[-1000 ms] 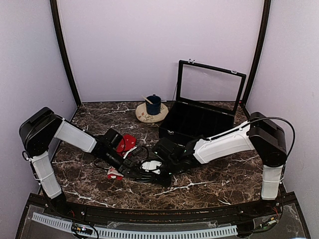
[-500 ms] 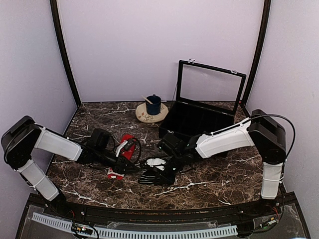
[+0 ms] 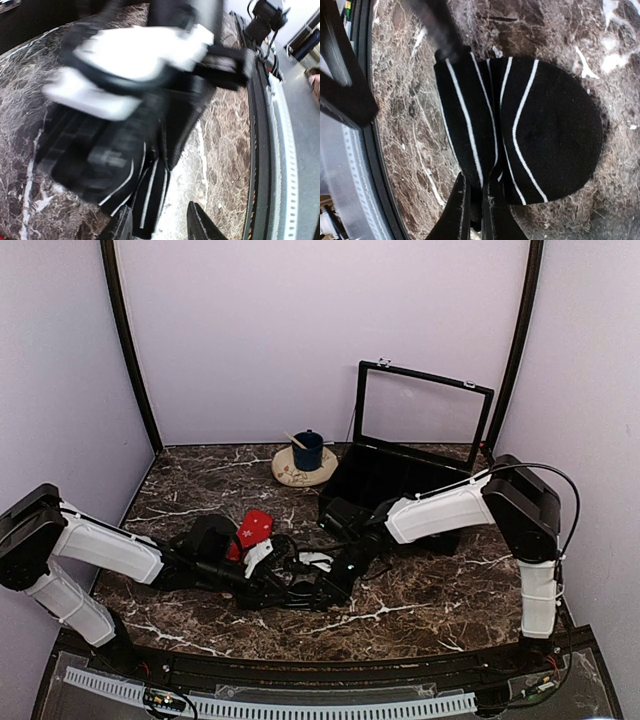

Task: Roll the socks
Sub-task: Roll the sock at the center of the board.

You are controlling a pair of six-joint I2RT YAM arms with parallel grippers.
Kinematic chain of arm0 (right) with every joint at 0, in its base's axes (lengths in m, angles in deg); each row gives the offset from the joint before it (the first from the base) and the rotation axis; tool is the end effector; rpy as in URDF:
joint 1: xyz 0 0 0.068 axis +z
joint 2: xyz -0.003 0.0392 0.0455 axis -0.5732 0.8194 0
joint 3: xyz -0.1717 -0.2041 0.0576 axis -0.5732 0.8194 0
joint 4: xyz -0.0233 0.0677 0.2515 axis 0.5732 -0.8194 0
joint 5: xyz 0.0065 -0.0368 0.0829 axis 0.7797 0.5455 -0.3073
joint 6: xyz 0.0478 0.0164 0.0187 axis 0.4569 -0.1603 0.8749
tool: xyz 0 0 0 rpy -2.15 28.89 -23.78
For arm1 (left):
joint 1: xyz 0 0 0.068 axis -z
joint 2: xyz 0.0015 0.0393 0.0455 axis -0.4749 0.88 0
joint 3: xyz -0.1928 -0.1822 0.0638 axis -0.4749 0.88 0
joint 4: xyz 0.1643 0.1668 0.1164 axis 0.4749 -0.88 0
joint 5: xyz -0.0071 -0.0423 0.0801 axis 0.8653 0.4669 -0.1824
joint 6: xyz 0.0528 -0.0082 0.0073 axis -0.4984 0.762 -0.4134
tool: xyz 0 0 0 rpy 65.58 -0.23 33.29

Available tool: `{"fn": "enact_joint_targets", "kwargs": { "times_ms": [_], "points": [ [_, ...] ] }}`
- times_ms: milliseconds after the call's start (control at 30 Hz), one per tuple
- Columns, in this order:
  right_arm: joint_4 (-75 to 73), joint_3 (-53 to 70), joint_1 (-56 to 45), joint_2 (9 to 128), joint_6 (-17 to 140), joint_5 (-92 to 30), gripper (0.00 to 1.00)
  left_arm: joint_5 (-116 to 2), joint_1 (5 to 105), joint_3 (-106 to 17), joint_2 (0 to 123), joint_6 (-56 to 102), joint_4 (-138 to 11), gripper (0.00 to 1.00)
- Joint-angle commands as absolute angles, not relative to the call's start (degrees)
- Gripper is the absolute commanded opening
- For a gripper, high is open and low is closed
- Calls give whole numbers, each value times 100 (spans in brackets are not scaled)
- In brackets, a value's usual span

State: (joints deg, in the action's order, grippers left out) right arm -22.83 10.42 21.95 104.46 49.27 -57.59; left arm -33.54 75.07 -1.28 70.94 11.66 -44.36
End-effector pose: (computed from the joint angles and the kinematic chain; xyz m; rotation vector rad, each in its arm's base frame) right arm 0.2029 0.3484 0.1308 -1.6253 2.3290 1.0572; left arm 0.1711 -0.2089 0.1480 1.1980 1.9252 -1.0490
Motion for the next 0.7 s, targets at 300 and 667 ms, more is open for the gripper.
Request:
{"fn": "enact_joint_targets", "kwargs": {
  "times_ms": [300,667],
  "points": [
    [-3135,483,1893,10872,4852,-6666,0,-4961,8425,-206,7037,-218,-4602,40],
    [-3571,204,1857,11065,4670,-6913,0,-5560,8753,-476,7415,-748,-4783,42]
  ]
}}
